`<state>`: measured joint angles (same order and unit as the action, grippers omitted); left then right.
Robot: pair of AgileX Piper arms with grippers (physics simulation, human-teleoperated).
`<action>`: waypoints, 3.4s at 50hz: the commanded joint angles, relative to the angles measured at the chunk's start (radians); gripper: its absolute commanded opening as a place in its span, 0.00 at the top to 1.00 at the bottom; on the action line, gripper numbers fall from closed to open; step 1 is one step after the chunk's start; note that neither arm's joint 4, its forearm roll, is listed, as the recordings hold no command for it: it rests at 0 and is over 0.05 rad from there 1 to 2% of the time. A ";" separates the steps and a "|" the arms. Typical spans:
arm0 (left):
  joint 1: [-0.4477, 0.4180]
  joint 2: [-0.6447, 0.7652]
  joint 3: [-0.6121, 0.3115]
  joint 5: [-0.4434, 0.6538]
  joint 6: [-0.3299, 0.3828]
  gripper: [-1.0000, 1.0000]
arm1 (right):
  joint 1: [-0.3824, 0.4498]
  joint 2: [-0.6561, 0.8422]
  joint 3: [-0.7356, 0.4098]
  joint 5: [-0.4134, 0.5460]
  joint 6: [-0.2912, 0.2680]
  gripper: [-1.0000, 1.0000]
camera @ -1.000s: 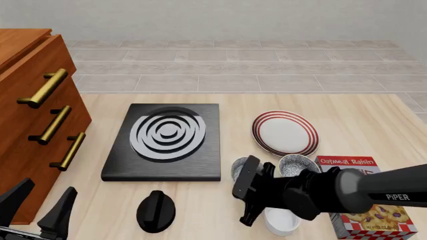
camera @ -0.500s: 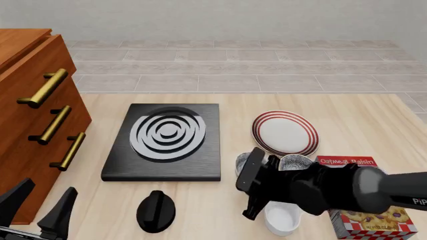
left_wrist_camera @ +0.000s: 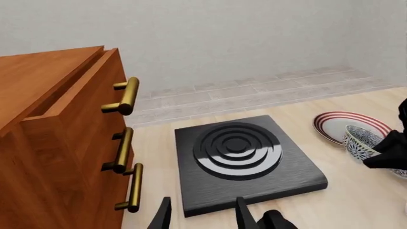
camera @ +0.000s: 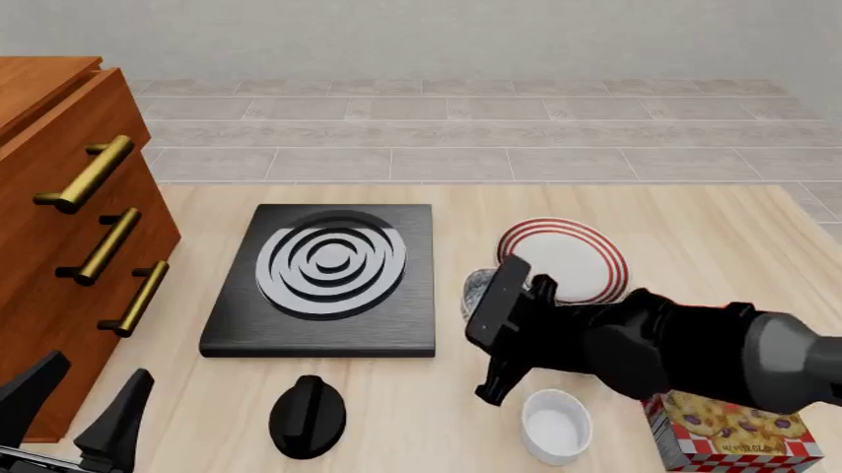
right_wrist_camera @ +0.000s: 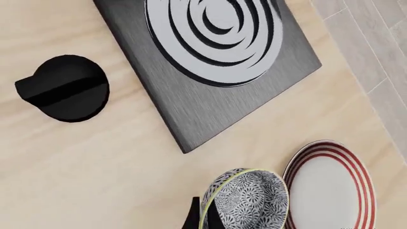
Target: Pick the akita bowl from table center and place it on the plate.
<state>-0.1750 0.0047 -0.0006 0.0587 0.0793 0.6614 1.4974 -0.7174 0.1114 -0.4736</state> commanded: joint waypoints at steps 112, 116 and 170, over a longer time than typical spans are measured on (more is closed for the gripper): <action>-0.007 -0.004 0.000 0.008 -0.009 0.00 | -0.456 0.374 -0.326 -0.149 0.089 1.00; -0.006 -0.001 0.000 0.005 -0.009 0.00 | -0.449 0.399 -0.357 -0.126 0.100 1.00; -0.015 -0.003 0.000 0.012 -0.012 0.00 | -0.433 0.540 -0.437 -0.072 0.130 0.00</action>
<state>-0.1878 0.0015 -0.0005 0.0696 0.0678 0.2306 2.0264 -1.1596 0.0468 -0.3456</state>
